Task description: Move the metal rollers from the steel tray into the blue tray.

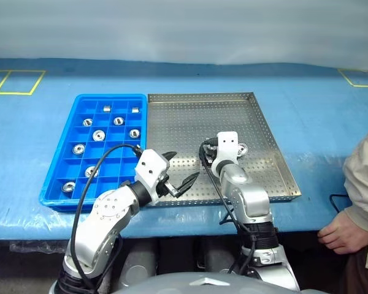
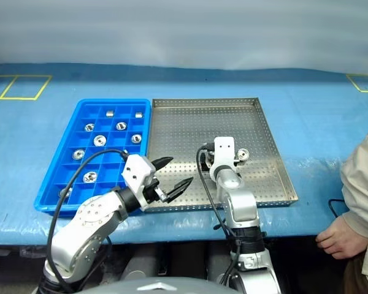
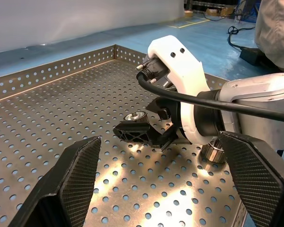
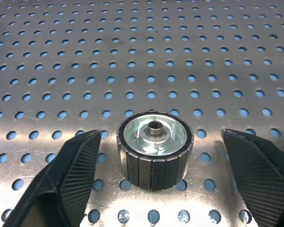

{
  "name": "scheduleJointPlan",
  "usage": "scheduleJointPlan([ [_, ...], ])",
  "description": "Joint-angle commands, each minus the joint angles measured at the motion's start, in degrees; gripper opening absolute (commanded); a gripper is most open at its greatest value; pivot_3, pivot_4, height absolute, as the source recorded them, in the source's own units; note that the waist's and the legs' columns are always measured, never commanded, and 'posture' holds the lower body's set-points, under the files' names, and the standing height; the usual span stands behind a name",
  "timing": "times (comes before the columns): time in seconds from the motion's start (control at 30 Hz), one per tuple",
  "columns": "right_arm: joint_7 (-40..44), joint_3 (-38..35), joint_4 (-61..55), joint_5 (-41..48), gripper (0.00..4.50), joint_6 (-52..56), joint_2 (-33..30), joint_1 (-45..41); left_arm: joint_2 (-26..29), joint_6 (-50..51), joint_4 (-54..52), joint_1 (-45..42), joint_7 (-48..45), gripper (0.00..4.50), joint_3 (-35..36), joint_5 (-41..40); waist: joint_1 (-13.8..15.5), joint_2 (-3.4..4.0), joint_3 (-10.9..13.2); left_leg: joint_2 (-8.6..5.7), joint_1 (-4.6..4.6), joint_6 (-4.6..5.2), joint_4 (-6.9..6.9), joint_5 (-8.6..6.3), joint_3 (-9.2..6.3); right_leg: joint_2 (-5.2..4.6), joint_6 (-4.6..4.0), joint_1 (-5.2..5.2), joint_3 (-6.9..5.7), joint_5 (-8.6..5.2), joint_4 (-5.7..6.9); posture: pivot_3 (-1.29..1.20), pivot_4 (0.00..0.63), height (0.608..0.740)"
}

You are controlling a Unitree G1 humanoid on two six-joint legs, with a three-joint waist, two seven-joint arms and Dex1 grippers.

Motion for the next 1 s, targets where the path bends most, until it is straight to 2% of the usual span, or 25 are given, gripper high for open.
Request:
scheduleJointPlan([
  [0.03,0.21,-0.02,-1.77,0.01,3.3,-0.94,0.32,-0.64,0.15,-1.71,-0.11,-0.08,0.17,4.39,-0.09,-0.55,-0.01,0.0,0.0,0.0,0.0,0.0,0.0,0.0,0.0,0.0,0.0,0.0,0.0,0.0,0.0,0.1,0.15,0.74],
  [0.17,1.13,0.94,-3.93,-0.03,1.91,0.15,0.03,-0.94,0.16,-2.18,-0.19,0.59,0.91,4.39,1.02,-0.76,-0.05,0.04,0.02,0.0,0.0,0.0,0.0,0.0,0.0,0.01,0.0,-0.01,0.01,0.0,0.0,0.1,0.15,0.74],
  [0.2,1.39,1.27,-4.52,-0.08,1.69,0.52,-0.11,-1.02,0.09,-2.34,-0.19,0.73,1.31,4.39,1.38,-0.7,-0.04,0.06,0.03,0.01,0.0,0.0,-0.01,0.0,0.0,0.01,0.0,-0.01,0.0,0.0,0.0,0.11,0.15,0.74],
  [0.4,5.4,5.33,-8.81,0.58,1.69,3.59,-0.52,-4.94,-2.58,-4.09,-0.23,1.76,8.41,4.39,6.83,1.34,0.08,0.16,0.1,0.03,0.0,0.0,-0.01,0.0,-0.01,0.03,0.02,-0.02,0.0,0.0,0.0,0.17,0.15,0.74],
  [0.63,9.77,8.76,-5.45,1.54,1.69,3.45,1.13,-13.24,-5.91,-4.38,-3.3,4.6,17.66,4.39,12.74,4.83,1.82,0.15,0.1,0.09,-0.01,-0.01,-0.04,0.01,-0.17,0.23,0.09,0.02,0.0,0.05,0.0,0.32,0.15,0.74],
  [1.0,16.04,11.98,8.15,2.56,1.69,-3.76,4.94,-21.26,-9.59,-3.68,-10.51,13.28,26.41,4.39,20.51,8.48,7.42,0.15,0.11,0.07,-0.01,-0.26,-0.35,0.12,-0.33,0.27,-0.1,-0.03,-0.09,-0.09,-0.07,0.5,0.15,0.74],
])
